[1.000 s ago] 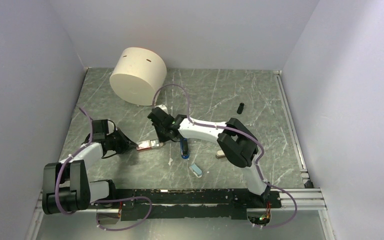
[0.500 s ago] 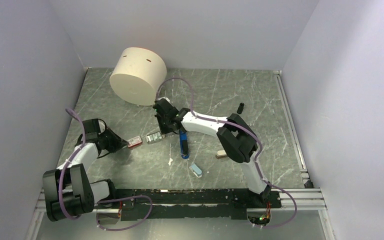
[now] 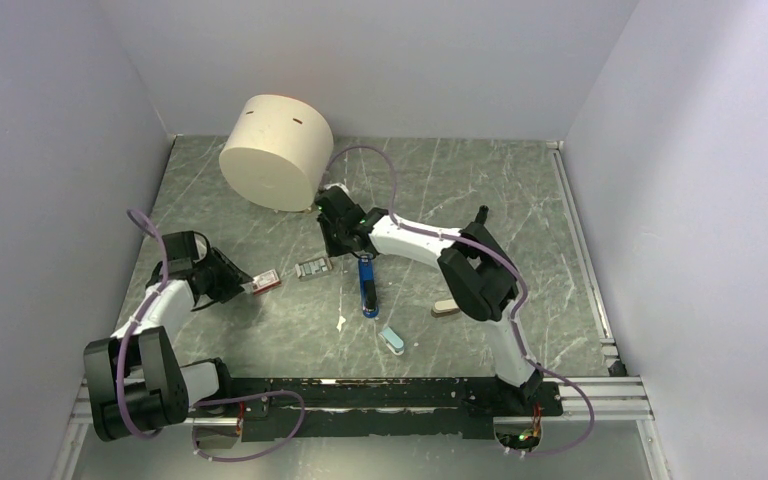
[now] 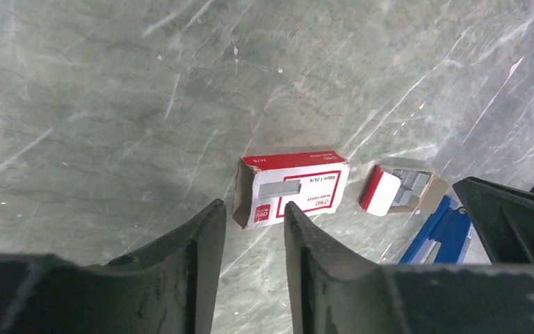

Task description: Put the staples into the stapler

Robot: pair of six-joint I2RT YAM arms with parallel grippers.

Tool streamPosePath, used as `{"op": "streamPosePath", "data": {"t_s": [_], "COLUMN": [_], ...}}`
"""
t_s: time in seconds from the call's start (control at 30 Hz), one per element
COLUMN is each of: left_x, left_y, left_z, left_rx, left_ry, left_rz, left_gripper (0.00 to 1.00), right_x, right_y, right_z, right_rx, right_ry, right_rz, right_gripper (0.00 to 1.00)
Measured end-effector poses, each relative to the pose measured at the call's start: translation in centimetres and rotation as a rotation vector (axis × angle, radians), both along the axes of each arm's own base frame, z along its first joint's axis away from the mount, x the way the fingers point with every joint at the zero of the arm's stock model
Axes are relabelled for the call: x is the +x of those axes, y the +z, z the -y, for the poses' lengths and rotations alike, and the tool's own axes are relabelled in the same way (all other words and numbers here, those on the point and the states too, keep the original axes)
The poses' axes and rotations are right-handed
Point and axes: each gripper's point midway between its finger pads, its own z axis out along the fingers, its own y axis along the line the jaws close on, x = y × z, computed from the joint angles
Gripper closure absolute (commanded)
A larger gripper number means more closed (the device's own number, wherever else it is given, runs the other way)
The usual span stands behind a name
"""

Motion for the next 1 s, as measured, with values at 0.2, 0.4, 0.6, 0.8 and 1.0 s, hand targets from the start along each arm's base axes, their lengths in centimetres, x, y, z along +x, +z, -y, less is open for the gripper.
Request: {"op": "streamPosePath", "data": {"t_s": [0.2, 0.4, 0.6, 0.8, 1.0], "left_x": [0.6, 1.2, 4.9, 4.7, 2.5], "left_y": [0.9, 3.2, 11.4, 15.0, 15.5], "left_z": [-0.8, -1.7, -1.8, 4.5, 10.1], "left_rx": [0.039, 0.09, 0.155, 0.064, 0.014], "left_ry": [0.013, 0.004, -0.097, -0.355, -0.567], "left_rz": [0.002, 0.013, 0.237, 0.406, 0.465], "left_gripper": [0.29, 0.15, 0.16, 0.15, 0.16], "right_x": [0.1, -0.2, -1.0, -4.4, -7.1], "right_y": [0.3, 3.9, 9.9, 10.0, 7.6], "right_z": [0.2, 1.9, 4.7, 9.0, 10.8], "right_rx": [0.013, 0.055, 0.093, 0.082, 0.057], "right_ry": [0.01, 0.01, 0.004, -0.011, -0.042], "right_rz": [-0.002, 0.036, 0.146, 0.128, 0.037], "right_gripper": [0.62, 0.5, 0.2, 0.19, 0.2]}}
